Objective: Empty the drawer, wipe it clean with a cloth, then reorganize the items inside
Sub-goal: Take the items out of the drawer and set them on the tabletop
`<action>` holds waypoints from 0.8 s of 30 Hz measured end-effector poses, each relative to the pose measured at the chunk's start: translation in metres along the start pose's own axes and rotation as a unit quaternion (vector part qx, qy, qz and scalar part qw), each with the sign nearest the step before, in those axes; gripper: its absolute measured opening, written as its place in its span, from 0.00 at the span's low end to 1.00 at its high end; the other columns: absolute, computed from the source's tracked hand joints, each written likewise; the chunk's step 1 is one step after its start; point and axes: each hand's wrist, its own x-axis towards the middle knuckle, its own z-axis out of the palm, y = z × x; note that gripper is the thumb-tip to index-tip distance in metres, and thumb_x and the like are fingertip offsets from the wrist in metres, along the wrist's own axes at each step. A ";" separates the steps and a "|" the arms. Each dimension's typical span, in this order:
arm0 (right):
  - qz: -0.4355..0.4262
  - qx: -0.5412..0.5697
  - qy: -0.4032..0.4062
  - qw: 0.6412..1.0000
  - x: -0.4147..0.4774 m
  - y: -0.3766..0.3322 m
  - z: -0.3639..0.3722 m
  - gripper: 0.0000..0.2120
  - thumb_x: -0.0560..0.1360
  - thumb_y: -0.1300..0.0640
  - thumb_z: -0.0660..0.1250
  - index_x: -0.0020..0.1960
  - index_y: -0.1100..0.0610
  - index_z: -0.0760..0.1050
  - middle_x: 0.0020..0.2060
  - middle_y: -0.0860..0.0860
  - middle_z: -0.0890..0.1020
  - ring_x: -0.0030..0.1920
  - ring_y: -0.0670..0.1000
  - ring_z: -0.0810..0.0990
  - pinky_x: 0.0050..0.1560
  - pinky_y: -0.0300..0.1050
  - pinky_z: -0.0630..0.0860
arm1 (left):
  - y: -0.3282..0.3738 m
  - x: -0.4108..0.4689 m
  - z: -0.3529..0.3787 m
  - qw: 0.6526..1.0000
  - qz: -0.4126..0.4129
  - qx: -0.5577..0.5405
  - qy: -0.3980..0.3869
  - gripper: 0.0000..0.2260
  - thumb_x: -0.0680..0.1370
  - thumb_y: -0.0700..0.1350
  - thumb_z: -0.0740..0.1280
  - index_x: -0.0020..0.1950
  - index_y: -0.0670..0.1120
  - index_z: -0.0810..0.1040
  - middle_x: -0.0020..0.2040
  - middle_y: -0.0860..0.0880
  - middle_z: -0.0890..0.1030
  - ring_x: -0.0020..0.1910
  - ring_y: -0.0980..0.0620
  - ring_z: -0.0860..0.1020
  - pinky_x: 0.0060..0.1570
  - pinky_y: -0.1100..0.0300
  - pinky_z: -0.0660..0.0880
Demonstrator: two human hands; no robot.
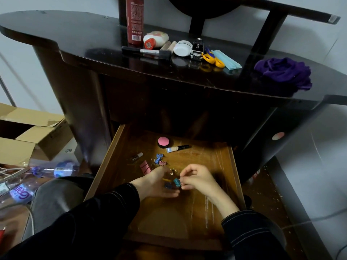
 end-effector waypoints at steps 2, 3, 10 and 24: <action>-0.009 0.047 -0.025 0.999 -0.002 -0.003 0.003 0.06 0.73 0.66 0.74 0.49 0.62 0.81 0.45 0.60 0.85 0.45 0.54 0.87 0.42 0.43 0.83 | -0.003 0.001 0.002 0.999 -0.033 -0.012 -0.026 0.18 0.84 0.51 0.58 0.65 0.38 0.69 0.58 0.32 0.76 0.51 0.34 0.80 0.49 0.42 0.80; -0.007 0.054 -0.044 0.998 -0.002 -0.003 0.003 0.07 0.73 0.66 0.75 0.50 0.62 0.81 0.45 0.60 0.86 0.45 0.55 0.87 0.42 0.43 0.83 | -0.004 0.002 0.003 0.998 -0.038 -0.017 -0.037 0.18 0.84 0.52 0.57 0.64 0.38 0.69 0.58 0.33 0.75 0.51 0.35 0.80 0.51 0.42 0.80; 0.004 -0.199 0.210 0.957 0.006 0.012 -0.025 0.09 0.79 0.63 0.67 0.58 0.56 0.79 0.53 0.52 0.83 0.43 0.49 0.84 0.43 0.41 0.82 | -0.005 0.005 -0.006 0.997 -0.006 0.070 -0.044 0.08 0.82 0.43 0.61 0.51 0.40 0.77 0.35 0.45 0.76 0.28 0.54 0.70 0.23 0.65 0.66; 0.072 -0.463 0.117 0.876 0.011 0.024 -0.012 0.06 0.78 0.65 0.69 0.46 0.56 0.82 0.44 0.53 0.84 0.44 0.52 0.83 0.47 0.49 0.83 | -0.004 0.007 -0.003 0.998 0.014 0.054 -0.014 0.08 0.81 0.41 0.62 0.54 0.38 0.77 0.40 0.40 0.79 0.33 0.46 0.80 0.31 0.57 0.78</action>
